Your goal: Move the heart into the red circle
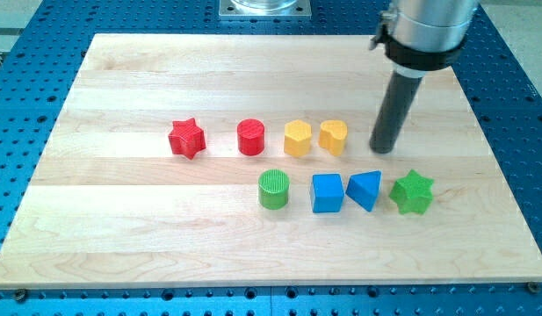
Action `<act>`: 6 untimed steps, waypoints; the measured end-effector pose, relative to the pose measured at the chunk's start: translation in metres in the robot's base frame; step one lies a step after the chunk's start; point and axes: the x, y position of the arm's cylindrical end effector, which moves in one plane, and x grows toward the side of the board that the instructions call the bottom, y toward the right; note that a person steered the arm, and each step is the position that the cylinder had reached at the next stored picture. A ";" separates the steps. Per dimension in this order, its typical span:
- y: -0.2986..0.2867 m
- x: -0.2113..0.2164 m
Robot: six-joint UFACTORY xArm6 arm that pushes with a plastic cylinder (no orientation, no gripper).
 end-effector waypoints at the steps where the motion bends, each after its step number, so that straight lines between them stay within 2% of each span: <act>1: -0.034 0.000; 3: -0.094 -0.036; 4: -0.113 -0.038; 5: -0.097 -0.061; 6: -0.124 -0.105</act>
